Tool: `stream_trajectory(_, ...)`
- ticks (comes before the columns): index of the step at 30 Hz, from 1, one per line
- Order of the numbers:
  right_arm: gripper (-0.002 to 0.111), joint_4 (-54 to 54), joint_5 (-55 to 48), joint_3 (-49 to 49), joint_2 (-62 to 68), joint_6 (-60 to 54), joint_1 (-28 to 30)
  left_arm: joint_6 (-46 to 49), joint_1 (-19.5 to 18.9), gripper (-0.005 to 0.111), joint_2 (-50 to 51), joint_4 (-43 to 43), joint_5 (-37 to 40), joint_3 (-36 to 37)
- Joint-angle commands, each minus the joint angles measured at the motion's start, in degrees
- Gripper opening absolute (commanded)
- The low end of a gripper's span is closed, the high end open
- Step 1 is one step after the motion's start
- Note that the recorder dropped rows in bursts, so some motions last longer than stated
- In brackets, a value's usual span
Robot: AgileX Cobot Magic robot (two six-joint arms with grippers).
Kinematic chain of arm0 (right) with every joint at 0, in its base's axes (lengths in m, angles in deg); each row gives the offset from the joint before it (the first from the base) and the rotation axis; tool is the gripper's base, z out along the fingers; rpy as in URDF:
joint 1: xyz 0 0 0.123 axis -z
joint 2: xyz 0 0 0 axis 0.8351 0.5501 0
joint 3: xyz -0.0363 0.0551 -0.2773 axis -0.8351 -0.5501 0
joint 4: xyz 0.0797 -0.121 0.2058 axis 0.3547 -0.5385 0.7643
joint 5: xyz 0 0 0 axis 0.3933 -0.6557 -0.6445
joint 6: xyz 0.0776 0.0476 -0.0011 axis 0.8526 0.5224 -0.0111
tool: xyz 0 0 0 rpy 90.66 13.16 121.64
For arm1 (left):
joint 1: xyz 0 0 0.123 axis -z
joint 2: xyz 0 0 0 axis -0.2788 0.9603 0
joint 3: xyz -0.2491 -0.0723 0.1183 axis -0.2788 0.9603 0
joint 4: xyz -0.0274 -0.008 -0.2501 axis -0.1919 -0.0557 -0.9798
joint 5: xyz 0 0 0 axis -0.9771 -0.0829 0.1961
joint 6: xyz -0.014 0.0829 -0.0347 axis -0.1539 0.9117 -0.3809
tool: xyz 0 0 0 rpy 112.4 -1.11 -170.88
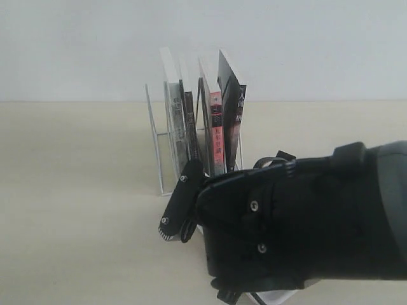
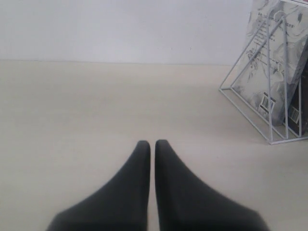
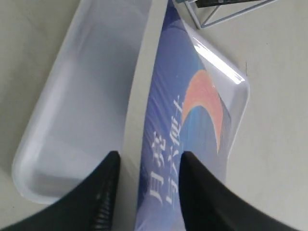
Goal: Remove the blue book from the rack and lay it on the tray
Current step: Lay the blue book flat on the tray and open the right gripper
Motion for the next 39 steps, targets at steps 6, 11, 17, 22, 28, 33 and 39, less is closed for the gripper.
stream_trajectory(6, 0.042, -0.21, -0.28, -0.14, -0.17, -0.06, -0.09, 0.0, -0.11, 0.004, -0.18, -0.23, -0.25, -0.06)
stream_trajectory(11, 0.042, -0.21, -0.22, -0.14, -0.3, -0.06, -0.09, 0.0, -0.11, 0.004, -0.18, -0.23, -0.25, -0.06)
stream_trajectory(17, 0.042, 2.48, -0.71, 3.13, -0.42, 0.17, -0.09, 0.0, -0.11, 0.004, -0.18, -0.23, -0.25, -0.06)
stream_trajectory(22, 0.037, 4.33, -3.51, 6.26, -0.42, -0.07, -0.09, 0.0, -0.11, 0.004, -0.18, -0.23, -0.25, -0.06)
stream_trajectory(28, 0.0, 4.87, -13.36, 7.08, -0.42, 0.0, -0.09, 0.0, -0.11, 0.004, -0.18, -0.23, -0.25, -0.06)
stream_trajectory(33, 0.0, 5.05, -14.66, 3.07, -4.07, 1.58, -0.09, 0.0, -0.11, 0.004, -0.18, -0.23, -0.25, -0.06)
stream_trajectory(39, 0.0, 2.5, -14.66, -9.84, -17.78, 11.83, 0.05, 0.0, -0.11, 0.004, -0.18, -0.23, -0.25, -0.06)
